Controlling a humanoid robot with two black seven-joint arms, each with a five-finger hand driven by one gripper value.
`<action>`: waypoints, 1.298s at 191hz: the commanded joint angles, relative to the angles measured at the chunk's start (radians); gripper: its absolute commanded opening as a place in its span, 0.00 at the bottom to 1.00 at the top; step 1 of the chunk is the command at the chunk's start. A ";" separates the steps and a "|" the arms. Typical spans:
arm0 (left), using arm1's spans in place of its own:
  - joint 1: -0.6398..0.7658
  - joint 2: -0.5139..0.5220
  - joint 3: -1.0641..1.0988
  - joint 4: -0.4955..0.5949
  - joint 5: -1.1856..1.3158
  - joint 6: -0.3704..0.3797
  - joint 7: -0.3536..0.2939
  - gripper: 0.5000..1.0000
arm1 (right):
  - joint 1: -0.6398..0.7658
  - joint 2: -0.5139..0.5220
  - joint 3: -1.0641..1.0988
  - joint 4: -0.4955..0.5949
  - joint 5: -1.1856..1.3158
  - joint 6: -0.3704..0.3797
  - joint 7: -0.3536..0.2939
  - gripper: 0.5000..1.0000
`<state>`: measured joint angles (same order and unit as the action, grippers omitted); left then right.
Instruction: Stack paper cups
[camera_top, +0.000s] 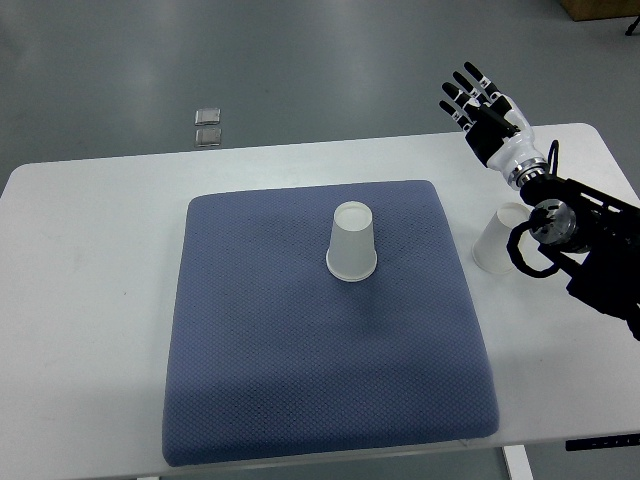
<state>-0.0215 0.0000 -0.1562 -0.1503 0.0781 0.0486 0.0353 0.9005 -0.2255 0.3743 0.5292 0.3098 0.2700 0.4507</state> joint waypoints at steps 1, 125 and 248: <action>0.000 0.000 -0.003 0.000 0.000 0.000 0.000 1.00 | 0.000 -0.002 0.000 0.000 0.000 0.000 0.000 0.83; 0.003 0.000 0.001 0.005 0.000 0.000 0.000 1.00 | 0.003 -0.005 0.002 0.000 0.002 0.002 0.002 0.83; 0.003 0.000 0.000 0.003 0.000 0.000 0.000 1.00 | 0.025 -0.017 0.002 -0.008 0.002 -0.031 0.002 0.83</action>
<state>-0.0183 0.0000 -0.1553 -0.1473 0.0783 0.0491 0.0353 0.9078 -0.2405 0.3745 0.5202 0.3099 0.2462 0.4525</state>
